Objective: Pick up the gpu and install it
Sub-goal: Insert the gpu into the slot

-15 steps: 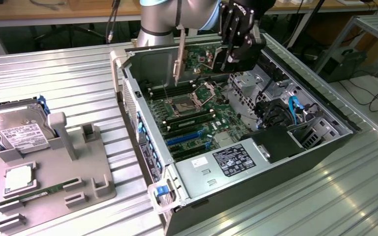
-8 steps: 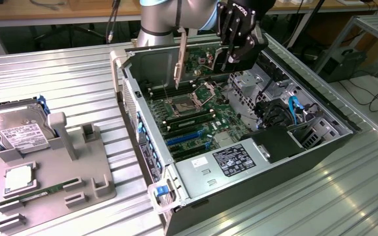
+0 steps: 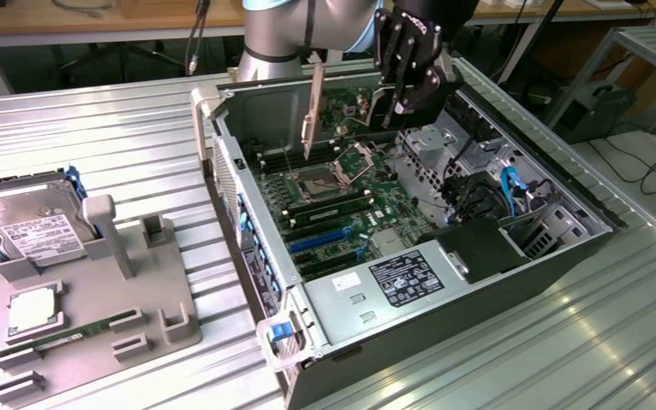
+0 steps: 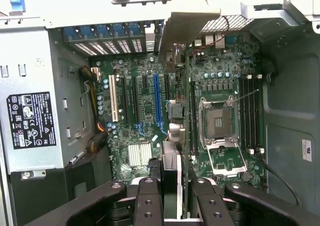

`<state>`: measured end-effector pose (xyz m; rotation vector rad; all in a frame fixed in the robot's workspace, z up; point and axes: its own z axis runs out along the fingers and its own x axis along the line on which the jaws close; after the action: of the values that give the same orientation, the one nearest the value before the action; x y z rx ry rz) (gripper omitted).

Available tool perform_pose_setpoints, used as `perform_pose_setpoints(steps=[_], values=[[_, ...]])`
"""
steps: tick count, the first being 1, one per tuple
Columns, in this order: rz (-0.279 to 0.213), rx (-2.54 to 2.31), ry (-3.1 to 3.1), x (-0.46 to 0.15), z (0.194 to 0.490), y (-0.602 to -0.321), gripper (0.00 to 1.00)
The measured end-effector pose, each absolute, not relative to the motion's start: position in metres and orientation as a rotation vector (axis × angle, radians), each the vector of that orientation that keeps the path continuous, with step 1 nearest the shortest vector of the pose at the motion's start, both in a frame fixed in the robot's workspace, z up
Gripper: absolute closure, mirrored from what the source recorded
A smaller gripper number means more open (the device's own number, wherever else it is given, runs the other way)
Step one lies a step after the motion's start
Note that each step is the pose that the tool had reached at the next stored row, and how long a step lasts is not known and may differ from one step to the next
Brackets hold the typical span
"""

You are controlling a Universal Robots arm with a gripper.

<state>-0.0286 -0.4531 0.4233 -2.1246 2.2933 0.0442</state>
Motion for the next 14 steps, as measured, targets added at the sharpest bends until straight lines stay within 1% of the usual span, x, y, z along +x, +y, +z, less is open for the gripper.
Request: perform_pose_setpoints(steps=[14], values=[[0.045,-2.136,2.283,-0.0286,0.4170,-0.4531,0.72]])
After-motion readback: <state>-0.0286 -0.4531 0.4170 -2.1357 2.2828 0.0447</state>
